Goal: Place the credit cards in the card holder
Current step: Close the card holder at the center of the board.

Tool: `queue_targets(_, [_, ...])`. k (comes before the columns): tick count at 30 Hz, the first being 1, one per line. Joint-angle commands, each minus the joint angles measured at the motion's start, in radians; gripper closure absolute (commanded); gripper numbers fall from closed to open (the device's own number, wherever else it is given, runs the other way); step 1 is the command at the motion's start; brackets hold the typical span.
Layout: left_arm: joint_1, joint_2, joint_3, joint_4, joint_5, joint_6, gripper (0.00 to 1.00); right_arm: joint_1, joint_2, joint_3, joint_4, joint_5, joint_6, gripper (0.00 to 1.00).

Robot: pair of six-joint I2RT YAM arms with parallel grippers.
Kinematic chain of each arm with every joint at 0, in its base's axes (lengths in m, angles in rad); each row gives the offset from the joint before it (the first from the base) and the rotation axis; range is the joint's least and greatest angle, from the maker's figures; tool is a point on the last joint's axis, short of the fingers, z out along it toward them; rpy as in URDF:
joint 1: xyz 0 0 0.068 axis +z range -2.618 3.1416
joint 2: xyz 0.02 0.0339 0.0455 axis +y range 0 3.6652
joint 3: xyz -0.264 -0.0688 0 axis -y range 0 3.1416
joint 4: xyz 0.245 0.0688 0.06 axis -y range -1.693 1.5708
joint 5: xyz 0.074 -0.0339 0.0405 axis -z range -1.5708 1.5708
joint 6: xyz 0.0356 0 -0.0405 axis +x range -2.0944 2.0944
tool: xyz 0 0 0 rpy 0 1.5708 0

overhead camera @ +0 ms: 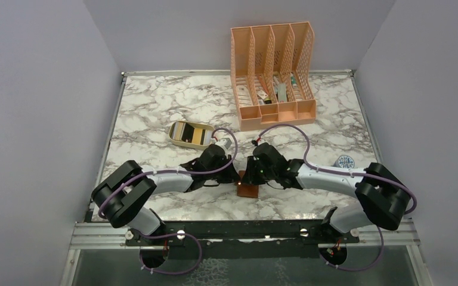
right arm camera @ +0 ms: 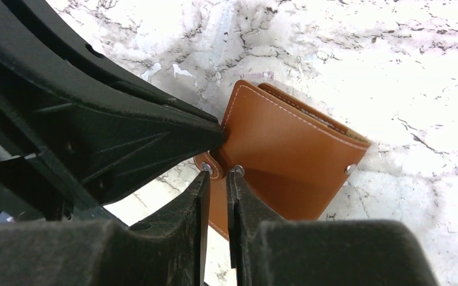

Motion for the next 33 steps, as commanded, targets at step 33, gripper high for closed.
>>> queue_targets(33, [0.004,-0.111,-0.095,0.006,-0.010,-0.046,0.85,0.006,0.074,0.009,-0.072,0.065,-0.003,0.94])
